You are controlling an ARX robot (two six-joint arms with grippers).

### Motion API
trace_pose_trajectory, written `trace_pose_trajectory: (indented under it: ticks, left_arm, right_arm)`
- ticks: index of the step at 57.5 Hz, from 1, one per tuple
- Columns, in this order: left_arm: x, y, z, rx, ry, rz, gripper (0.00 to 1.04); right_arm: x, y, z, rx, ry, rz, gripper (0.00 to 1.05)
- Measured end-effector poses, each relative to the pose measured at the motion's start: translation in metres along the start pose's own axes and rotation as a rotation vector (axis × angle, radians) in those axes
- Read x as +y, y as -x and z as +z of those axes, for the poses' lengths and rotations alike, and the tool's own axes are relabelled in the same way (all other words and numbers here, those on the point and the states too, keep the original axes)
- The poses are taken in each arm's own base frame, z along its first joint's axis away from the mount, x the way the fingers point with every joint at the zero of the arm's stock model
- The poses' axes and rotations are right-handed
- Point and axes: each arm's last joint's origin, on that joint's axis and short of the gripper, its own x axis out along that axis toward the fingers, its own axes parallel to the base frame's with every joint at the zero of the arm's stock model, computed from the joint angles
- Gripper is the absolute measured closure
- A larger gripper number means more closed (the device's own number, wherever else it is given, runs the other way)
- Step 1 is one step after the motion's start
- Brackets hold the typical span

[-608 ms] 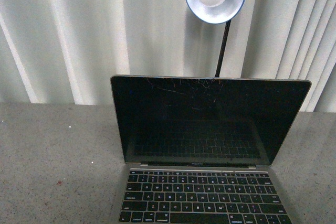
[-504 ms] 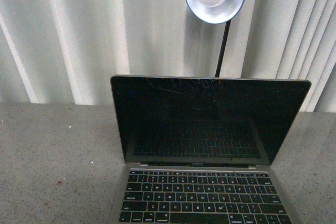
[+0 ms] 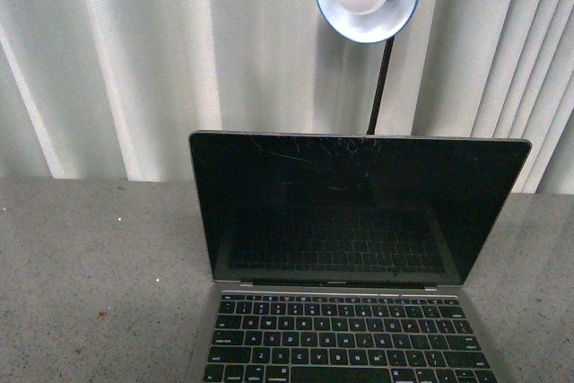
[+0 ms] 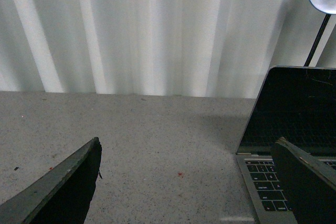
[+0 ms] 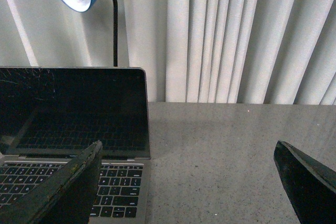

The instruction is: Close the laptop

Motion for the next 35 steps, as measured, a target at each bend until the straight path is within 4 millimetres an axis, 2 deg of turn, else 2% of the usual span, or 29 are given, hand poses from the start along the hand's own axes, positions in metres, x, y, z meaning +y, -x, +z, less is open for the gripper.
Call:
trace_pose_trajectory:
  ticks: [35]
  left_arm:
    - [0.0, 0.0, 0.0, 0.0, 0.0, 0.0, 0.07]
  right_arm:
    - [0.0, 0.0, 0.0, 0.0, 0.0, 0.0, 0.07]
